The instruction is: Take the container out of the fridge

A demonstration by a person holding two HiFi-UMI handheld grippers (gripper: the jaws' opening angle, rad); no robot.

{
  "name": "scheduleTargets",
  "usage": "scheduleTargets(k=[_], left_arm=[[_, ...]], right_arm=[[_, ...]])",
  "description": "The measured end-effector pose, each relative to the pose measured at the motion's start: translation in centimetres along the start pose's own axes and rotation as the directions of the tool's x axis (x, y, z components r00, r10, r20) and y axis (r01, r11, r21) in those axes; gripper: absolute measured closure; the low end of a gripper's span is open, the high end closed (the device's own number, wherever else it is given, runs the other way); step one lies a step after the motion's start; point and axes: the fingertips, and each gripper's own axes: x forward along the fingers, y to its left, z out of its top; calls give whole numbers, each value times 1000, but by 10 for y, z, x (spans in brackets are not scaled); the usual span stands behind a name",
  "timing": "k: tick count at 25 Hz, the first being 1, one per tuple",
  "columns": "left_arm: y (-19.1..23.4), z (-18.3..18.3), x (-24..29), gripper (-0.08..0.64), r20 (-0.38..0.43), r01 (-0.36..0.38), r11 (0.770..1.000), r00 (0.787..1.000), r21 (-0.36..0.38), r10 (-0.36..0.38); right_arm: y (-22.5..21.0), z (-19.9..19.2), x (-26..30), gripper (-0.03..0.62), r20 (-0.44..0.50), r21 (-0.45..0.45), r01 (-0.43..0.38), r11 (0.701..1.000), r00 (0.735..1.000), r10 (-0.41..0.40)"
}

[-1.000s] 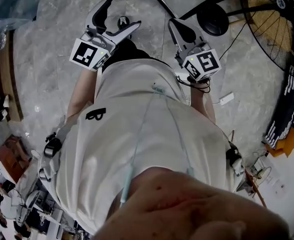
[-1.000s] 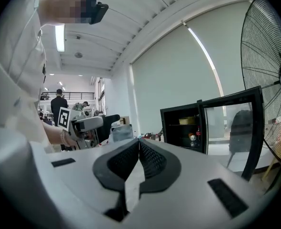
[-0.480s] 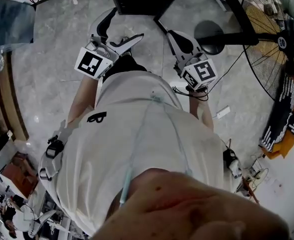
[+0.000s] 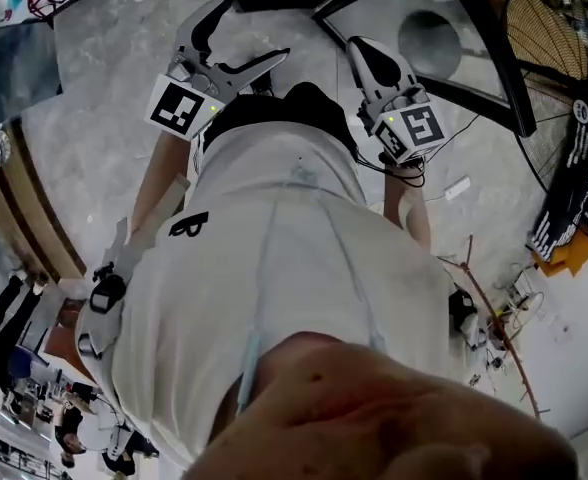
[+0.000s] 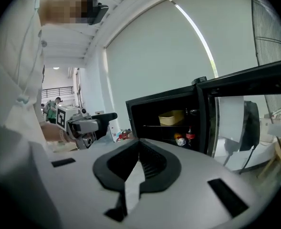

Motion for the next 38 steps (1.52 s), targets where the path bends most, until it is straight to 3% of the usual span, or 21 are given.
scheduleTargets(k=[2,4,9,16,19,23,29,33,38], left_arm=[[7,0,5,117,9,3,1000,1000,-6,-3],[16,-2,10,117,-11,-11,999,1000,41,12],[24,12,18,117,25,-55,994,998,98,53],[43,8,39,118,-52,-51,972,997,230,64],[54,3,46,118,-106,-39,945,991,324,78],[62,-12,57,118,-195,15,883,977,469,87],[87,-42,86,121,-316,78,795,937,601,147],[97,-55,103,121,-358,120,786,924,607,136],[113,-69,125,121,-413,142,758,893,637,180]], right_arm=[[-3,2,1,577,-2,38,6,999,1000,-6],[-9,8,4,577,10,63,5,998,1000,-6],[-22,26,8,577,21,32,-8,999,1000,8],[-29,33,18,577,30,13,-15,1000,999,14],[-29,32,22,577,30,16,-19,1000,999,19],[-28,31,25,577,23,15,-22,1000,1000,21],[-38,39,25,577,30,10,-32,999,999,31],[-43,37,24,577,27,25,-45,999,999,44],[-52,38,23,577,29,30,-46,998,999,45]])
